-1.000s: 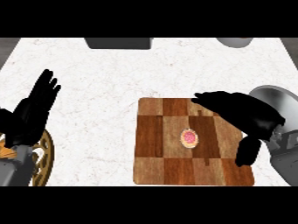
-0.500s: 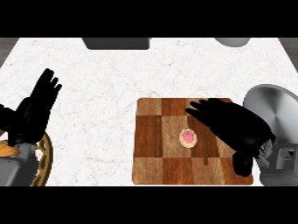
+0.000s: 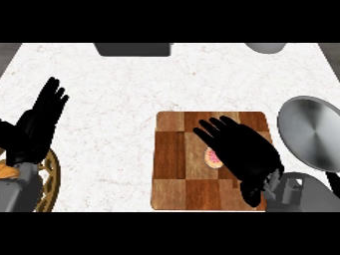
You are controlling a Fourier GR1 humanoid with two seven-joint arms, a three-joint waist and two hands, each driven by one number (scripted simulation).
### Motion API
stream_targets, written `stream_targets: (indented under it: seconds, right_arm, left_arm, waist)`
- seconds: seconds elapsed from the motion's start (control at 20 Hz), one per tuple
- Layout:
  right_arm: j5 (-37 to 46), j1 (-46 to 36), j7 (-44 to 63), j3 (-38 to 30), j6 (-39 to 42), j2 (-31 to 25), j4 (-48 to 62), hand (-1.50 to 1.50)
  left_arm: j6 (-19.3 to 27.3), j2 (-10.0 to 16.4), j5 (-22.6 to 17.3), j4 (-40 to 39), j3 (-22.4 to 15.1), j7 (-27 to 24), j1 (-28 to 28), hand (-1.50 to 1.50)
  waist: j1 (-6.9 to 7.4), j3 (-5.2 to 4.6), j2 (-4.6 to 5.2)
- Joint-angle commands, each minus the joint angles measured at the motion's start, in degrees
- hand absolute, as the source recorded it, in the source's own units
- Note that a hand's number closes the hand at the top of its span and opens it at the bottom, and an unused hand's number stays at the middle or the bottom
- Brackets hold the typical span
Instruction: Pick the cupcake from the cutting board and place it in the pan
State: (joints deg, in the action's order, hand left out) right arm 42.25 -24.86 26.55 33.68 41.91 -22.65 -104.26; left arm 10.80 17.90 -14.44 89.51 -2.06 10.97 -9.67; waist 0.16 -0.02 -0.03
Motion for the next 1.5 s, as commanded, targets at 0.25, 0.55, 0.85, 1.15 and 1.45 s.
stream_targets:
  seconds: [0.25, 0.55, 0.85, 1.15, 1.45]
  right_arm:
    - [7.1, -4.0, 3.4, -1.3, 4.5, 9.6, 8.1, -1.50]
    - [12.1, -0.1, -3.9, -1.0, -3.4, 9.6, 14.3, -1.50]
    - [15.8, -0.4, -10.8, -3.4, -4.1, 7.2, 19.4, -1.50]
    - [20.2, -0.3, -12.7, -4.1, -6.8, 12.9, 24.0, -1.50]
    - [21.7, -2.0, -14.7, -6.2, -9.3, 16.9, 31.3, -1.50]
  left_arm:
    - [-0.1, -3.9, 3.5, 0.2, -0.4, -0.6, 0.6, 0.00]
    - [-2.1, -1.8, 2.7, 6.2, 2.5, 3.5, 2.7, 0.00]
    - [-4.0, -4.3, 3.3, 3.0, 3.3, 0.3, 3.7, 0.00]
    - [-3.1, -5.2, 5.9, 1.3, 4.0, 3.8, -1.3, 0.00]
    - [-4.9, -5.0, 5.6, 1.0, 5.8, 2.8, 0.0, 0.00]
  waist:
    - [0.08, 0.00, 0.04]
    - [0.30, 0.03, 0.02]
    - [0.13, 0.02, 0.04]
    - [-0.01, 0.02, 0.04]
    - [0.12, 0.02, 0.09]
